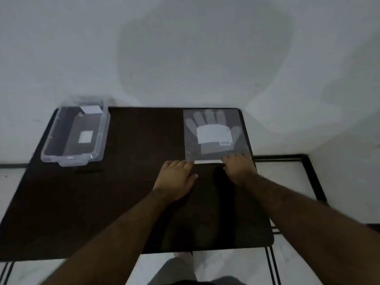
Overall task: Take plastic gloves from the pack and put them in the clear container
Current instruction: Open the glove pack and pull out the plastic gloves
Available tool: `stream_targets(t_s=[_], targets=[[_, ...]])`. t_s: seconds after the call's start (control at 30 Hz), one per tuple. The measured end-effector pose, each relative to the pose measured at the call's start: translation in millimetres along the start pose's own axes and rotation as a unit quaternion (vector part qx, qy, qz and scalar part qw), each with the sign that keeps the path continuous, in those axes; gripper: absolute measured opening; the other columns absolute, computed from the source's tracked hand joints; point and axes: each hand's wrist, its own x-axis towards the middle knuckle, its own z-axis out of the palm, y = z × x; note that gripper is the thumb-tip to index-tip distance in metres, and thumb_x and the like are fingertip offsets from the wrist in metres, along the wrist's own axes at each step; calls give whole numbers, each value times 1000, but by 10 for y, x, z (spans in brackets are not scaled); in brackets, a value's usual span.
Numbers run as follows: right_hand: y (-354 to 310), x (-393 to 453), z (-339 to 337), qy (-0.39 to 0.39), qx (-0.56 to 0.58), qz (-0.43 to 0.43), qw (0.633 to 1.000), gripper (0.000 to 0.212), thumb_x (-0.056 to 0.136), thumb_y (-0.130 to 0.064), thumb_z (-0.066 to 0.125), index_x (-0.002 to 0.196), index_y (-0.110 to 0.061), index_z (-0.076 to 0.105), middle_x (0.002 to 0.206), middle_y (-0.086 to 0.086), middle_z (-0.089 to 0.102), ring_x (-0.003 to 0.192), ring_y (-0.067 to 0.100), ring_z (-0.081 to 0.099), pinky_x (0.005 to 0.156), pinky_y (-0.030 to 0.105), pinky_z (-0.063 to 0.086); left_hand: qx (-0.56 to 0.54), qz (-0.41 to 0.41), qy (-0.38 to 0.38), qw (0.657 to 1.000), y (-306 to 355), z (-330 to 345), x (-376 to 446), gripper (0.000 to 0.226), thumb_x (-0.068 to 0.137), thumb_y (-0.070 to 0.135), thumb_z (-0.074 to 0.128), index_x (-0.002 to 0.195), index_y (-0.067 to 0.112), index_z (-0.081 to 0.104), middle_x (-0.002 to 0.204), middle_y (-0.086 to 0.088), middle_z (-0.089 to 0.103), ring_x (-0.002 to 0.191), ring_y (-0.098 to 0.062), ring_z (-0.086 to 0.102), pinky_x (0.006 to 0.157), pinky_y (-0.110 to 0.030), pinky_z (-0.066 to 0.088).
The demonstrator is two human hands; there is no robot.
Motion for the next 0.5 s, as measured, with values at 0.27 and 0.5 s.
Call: stream_targets(t_s=[0.27,0.5], targets=[[280,461,82,-50,-5,-124,991,27,105,-37,56,125,-20,65,129,6,67,119,27,62,102,44,52,-30,-53,-25,998,324,494,442,57,108,50,48,158,23,48,151,1,61,141,-22,53,118,-43,35],[512,642,62,-53,-43,-231,971,28,106,-29,60,131,-18,66,134,9,67,124,28,65,109,44,52,-49,-121,-11,991,635,553,586,53,108,48,49,154,23,51,148,1,63,137,-21,55,116,-44,39]])
